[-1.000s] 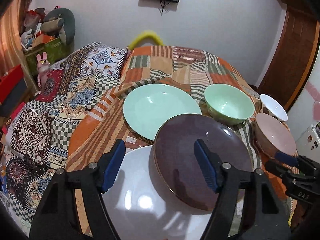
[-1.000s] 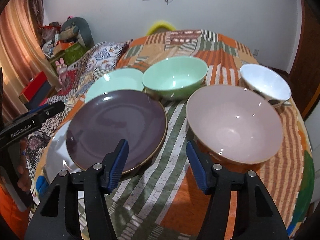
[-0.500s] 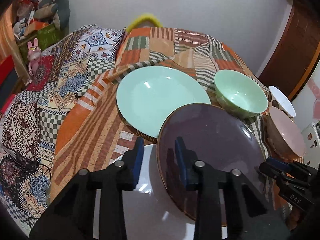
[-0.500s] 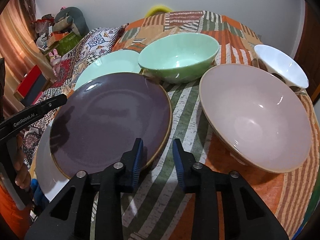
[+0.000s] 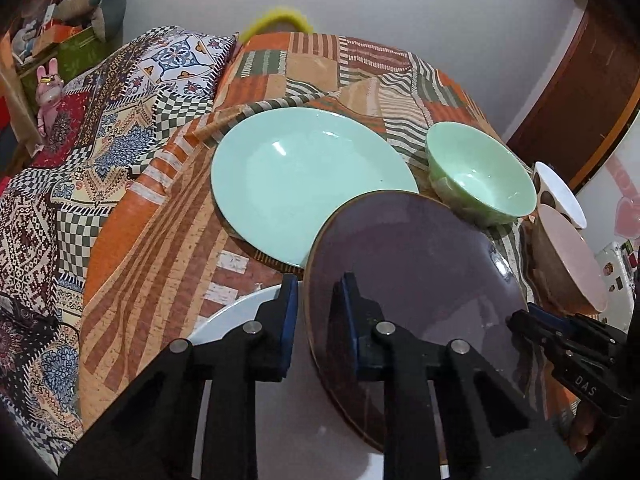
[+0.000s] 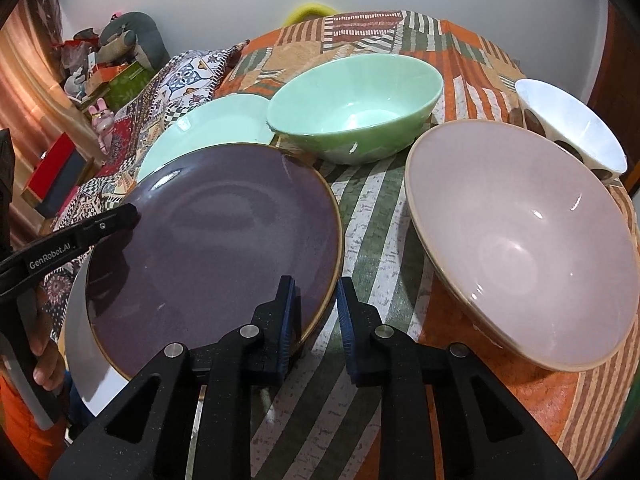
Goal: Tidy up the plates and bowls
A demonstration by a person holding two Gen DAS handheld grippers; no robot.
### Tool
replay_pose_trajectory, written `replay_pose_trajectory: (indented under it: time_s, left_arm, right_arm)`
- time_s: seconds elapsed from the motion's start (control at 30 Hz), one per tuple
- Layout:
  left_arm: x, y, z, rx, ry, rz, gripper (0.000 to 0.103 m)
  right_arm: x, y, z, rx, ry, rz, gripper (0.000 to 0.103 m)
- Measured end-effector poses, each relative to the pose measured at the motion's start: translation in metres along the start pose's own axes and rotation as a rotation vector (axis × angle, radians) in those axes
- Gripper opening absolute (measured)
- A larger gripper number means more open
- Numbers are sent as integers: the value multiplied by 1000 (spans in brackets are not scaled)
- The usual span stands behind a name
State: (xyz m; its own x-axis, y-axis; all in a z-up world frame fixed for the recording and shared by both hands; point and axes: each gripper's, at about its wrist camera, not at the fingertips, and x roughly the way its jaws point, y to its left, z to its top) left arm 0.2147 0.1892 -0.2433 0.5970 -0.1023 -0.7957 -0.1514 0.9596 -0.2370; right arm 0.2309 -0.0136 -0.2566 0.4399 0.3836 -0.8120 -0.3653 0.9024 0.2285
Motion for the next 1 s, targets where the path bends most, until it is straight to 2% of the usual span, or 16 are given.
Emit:
replay_pose_trajectory:
  time_s: [0.23,0.67,1.0]
  left_arm:
    - [3,-2,1,12,0,-3,21]
    - [-10,-4,-7,29,2,-14,21]
    - [-42,-15,-18,41,-28,-13,21]
  right_arm:
    - [4,2,3,2,11,-6,24]
    - [-1,0,2,29,21,6,21]
    - [-18,-2,-1,47,11,36,21]
